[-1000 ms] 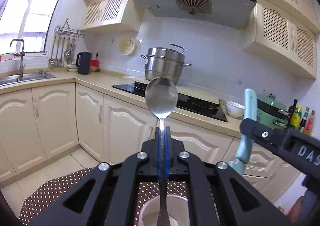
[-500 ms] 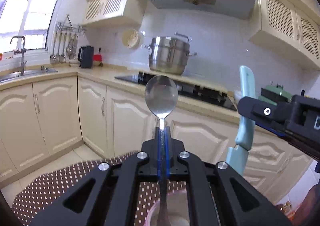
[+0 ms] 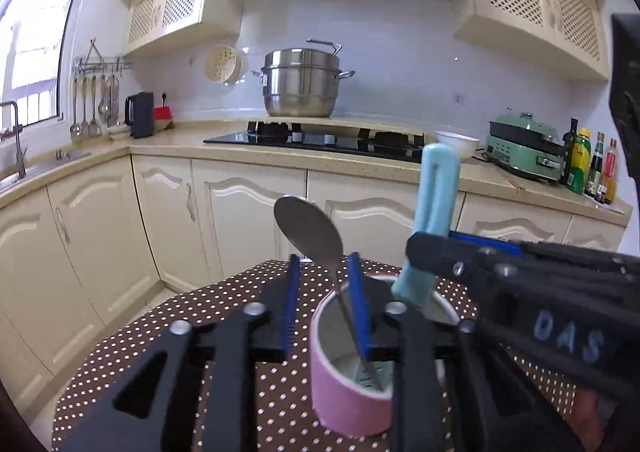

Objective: Organize utensils
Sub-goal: 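Lower spoon into the pink cup and open left gripper while right gripper releases knife there, then withdraw both grippers from the cup back toward the remaining utensils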

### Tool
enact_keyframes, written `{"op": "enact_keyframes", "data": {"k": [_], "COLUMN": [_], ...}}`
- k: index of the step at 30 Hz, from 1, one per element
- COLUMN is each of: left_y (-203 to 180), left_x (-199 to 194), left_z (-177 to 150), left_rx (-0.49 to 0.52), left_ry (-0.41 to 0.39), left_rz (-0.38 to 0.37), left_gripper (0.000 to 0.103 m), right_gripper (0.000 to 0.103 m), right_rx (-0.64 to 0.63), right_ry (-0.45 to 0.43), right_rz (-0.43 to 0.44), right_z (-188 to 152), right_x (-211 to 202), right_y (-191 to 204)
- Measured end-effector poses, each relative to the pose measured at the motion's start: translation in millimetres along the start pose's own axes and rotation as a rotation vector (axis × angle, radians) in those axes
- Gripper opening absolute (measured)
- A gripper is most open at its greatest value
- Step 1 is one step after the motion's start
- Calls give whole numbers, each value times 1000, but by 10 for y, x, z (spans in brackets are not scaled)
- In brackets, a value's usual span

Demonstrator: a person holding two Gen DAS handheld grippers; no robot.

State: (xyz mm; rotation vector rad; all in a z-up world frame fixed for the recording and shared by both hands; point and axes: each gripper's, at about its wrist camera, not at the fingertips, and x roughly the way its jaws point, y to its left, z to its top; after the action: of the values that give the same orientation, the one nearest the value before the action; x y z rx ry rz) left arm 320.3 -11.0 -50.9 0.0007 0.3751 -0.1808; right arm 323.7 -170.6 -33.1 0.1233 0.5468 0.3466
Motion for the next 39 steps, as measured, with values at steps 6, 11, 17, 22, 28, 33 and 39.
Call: {"op": "enact_keyframes", "data": {"k": [6,11,17,22,28,33,39], "left_y": [77,174,161,188,217,218,167], "left_x": [-213,-468,-819,-1029,-1316,-1508,-1671], "left_z": [-34,20,94,94,30,-48,-211], "left_rx": [22,-1,24,7,3,12,34], "left_ry": [0,-28,-68,-46,-33,-15,35], "left_rz": [22,43,64,69,96,98,100], "left_gripper": [32,32,33,33,33,33,33], "right_gripper": [63,63,63,65,69,73,73], "right_rx": [-23,36,57,82,96,119,126], "right_ry": [-37,-19,-32,-47,-53,-44,-5], "right_rz": [-45,-28,-54,-62,-90,-110,-141], "right_z": [-47,-59,-95,-182,-316,-461,-680], "right_x": [-192,-353,-575,-778,-1023,-1196,-1323], "right_y": [26,22,79,142,190,180,125]}}
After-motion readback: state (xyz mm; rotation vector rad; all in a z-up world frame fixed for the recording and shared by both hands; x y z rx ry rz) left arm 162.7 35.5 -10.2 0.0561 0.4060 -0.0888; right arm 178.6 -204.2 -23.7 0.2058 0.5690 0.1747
